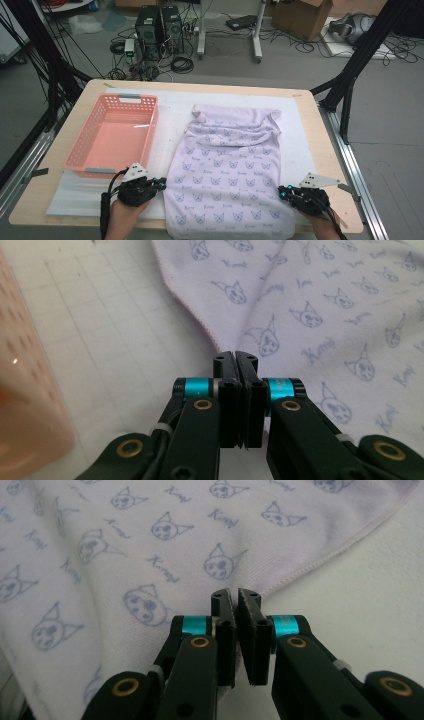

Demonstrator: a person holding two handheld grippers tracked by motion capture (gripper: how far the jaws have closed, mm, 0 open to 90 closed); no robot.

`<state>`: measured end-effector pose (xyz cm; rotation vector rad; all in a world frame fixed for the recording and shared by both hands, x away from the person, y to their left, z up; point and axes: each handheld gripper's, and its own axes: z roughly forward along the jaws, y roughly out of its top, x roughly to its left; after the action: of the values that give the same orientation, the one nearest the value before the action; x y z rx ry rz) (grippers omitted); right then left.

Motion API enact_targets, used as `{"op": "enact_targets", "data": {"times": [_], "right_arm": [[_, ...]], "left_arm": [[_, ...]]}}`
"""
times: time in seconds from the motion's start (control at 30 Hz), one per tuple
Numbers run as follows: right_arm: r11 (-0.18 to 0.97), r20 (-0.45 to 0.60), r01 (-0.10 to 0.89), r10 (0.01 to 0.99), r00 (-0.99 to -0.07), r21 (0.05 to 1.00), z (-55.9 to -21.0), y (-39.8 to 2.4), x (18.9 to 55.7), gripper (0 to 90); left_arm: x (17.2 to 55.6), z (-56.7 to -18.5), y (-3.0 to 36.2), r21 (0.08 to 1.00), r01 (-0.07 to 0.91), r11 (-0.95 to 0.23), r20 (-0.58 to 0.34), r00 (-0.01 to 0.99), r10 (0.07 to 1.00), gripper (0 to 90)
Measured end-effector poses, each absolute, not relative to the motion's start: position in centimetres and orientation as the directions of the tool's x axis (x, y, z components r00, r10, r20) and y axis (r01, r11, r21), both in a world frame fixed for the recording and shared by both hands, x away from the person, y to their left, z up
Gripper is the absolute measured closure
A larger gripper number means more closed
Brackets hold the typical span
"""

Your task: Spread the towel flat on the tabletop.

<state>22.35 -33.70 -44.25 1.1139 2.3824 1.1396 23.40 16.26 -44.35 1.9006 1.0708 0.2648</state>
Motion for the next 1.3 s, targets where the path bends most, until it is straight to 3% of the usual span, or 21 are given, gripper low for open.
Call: {"op": "enact_targets", "data": {"times": [0.4,0.47,0.5,0.53,0.57,0.67,0.83,0.93,1.0,1.07,1.3], "right_arm": [[0.351,0.103,0.536,0.758,-0.644,0.768,-43.6,-37.6,19.6,85.8],[0.349,0.109,0.531,0.751,-0.652,0.772,-43.7,-37.6,19.6,77.9],[0.334,0.108,0.53,0.762,-0.639,0.78,-43.7,-37.5,19.7,69.5],[0.31,0.112,0.531,0.777,-0.62,0.788,-43.7,-37.6,19.8,65.1],[0.287,0.119,0.532,0.788,-0.604,0.797,-43.6,-37.7,20.0,62.7],[0.275,0.101,0.537,0.816,-0.568,0.798,-43.7,-37.8,20.7,59.3],[0.295,0.088,0.555,0.823,-0.561,0.777,-44.6,-37.1,21.8,57.4],[0.313,0.086,0.565,0.818,-0.569,0.763,-45.0,-36.3,22.4,61.0],[0.314,0.078,0.559,0.82,-0.567,0.767,-45.1,-36.0,22.5,70.2],[0.317,0.094,0.56,0.806,-0.584,0.765,-45.0,-35.9,22.6,85.4],[0.345,0.1,0.548,0.774,-0.626,0.762,-44.9,-35.8,21.9,87.8]], "left_arm": [[22.4,-44.8,13.8,0.789,0.566,-0.238,-0.263,0.662,0.702,87.7],[22.4,-44.9,14.0,0.791,0.567,-0.228,-0.269,0.658,0.703,86.1],[22.5,-44.9,14.1,0.798,0.566,-0.207,-0.269,0.641,0.719,77.8],[22.7,-45.0,14.2,0.8,0.576,-0.168,-0.292,0.618,0.73,62.7],[22.9,-45.0,14.3,0.805,0.578,-0.137,-0.312,0.608,0.73,55.2],[23.5,-45.1,13.7,0.8,0.586,-0.128,-0.315,0.592,0.742,46.3],[24.2,-45.4,11.8,0.79,0.587,-0.18,-0.268,0.593,0.76,45.1],[23.9,-45.3,11.0,0.799,0.554,-0.236,-0.176,0.589,0.789,50.0],[23.7,-45.3,10.8,0.8,0.537,-0.268,-0.123,0.584,0.802,65.4],[23.9,-45.3,10.8,0.795,0.546,-0.264,-0.151,0.6,0.786,86.6],[23.5,-45.3,12.8,0.779,0.588,-0.217,-0.252,0.61,0.751,87.7]]}}
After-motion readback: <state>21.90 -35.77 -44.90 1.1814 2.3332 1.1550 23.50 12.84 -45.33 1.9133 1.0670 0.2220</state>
